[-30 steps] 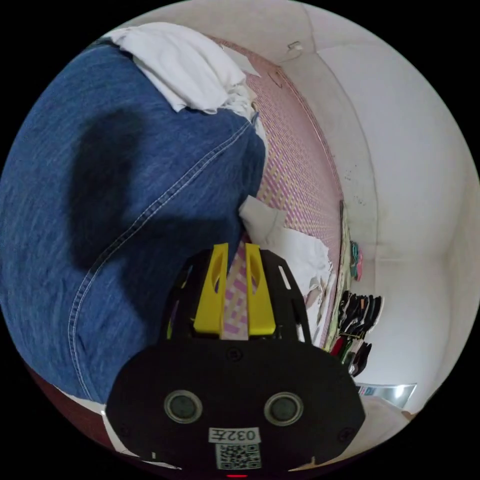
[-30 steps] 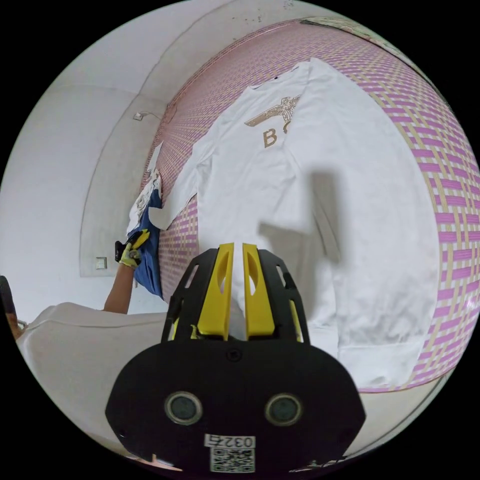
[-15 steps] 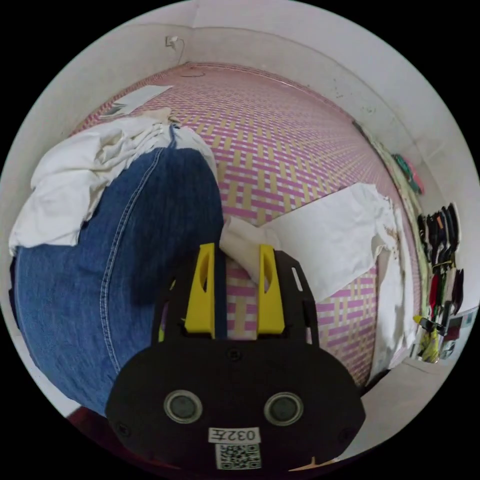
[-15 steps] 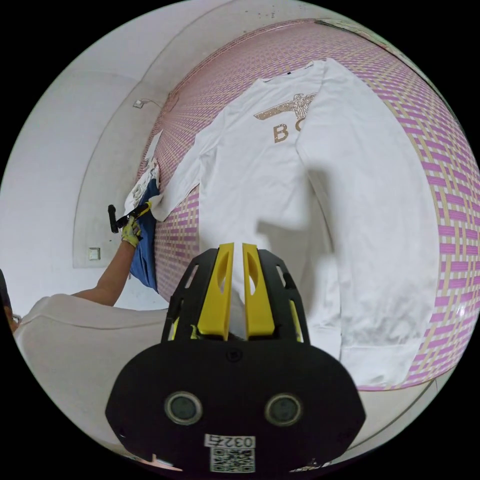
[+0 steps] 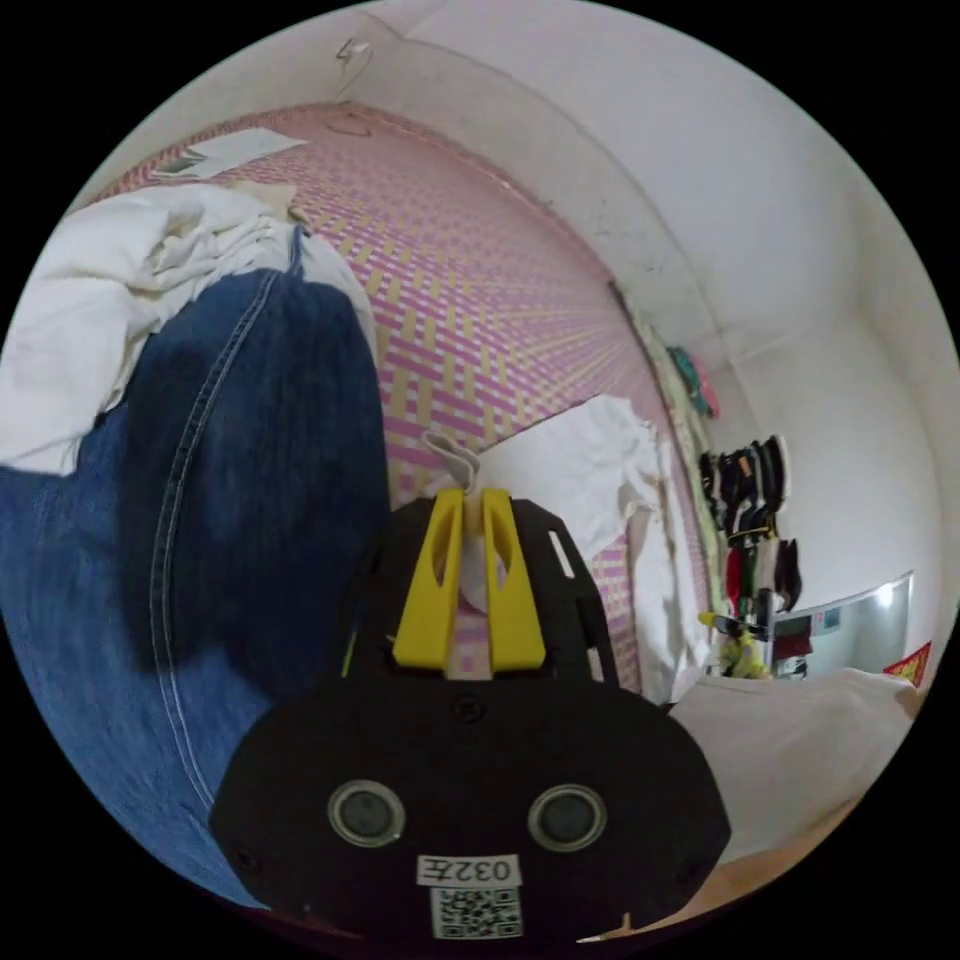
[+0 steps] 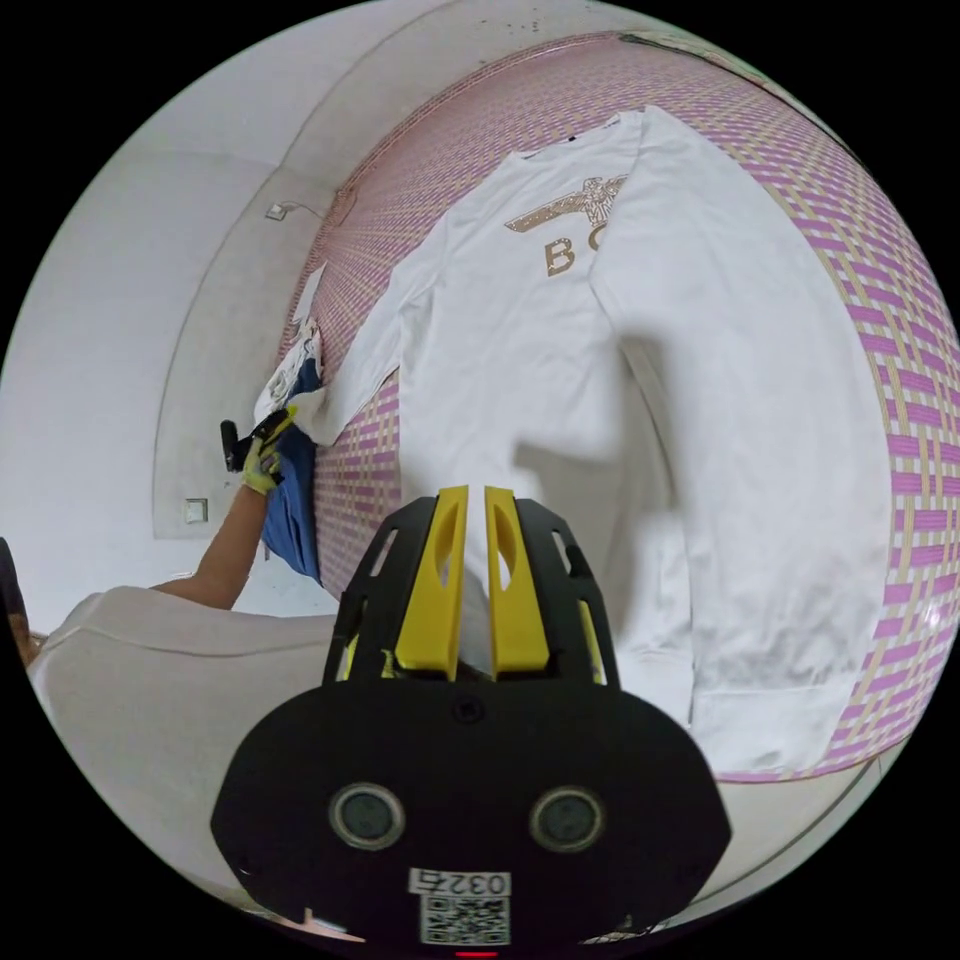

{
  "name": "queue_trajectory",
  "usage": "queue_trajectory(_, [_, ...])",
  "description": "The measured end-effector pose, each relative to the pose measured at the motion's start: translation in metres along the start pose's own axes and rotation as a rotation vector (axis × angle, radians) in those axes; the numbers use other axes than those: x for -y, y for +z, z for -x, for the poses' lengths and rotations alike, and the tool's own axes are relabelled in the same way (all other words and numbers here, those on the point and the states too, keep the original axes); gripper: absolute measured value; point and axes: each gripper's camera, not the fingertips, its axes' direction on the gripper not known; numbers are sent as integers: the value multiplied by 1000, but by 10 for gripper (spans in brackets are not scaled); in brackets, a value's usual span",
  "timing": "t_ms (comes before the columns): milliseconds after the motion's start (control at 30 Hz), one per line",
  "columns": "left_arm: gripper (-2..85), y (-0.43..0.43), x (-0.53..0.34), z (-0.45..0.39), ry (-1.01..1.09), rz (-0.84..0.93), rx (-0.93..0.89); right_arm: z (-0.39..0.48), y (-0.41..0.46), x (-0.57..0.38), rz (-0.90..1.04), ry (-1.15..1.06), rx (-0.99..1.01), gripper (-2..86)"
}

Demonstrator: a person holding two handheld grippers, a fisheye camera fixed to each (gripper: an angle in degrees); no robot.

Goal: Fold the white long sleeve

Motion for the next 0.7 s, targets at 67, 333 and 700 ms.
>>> queue_trajectory(67, [5,-59,-29,-14,-24,-90,-68,-7,0,2,-5,-11,2,38])
queue_trajectory(333, [9,-96,-150,72,-459,-58,39,-42,20,9,35,-40,42,38])
queue_trajectory(700, [-9,-104,-187,80,-412,-287,-167,-91,23,22,56,-152,105,39])
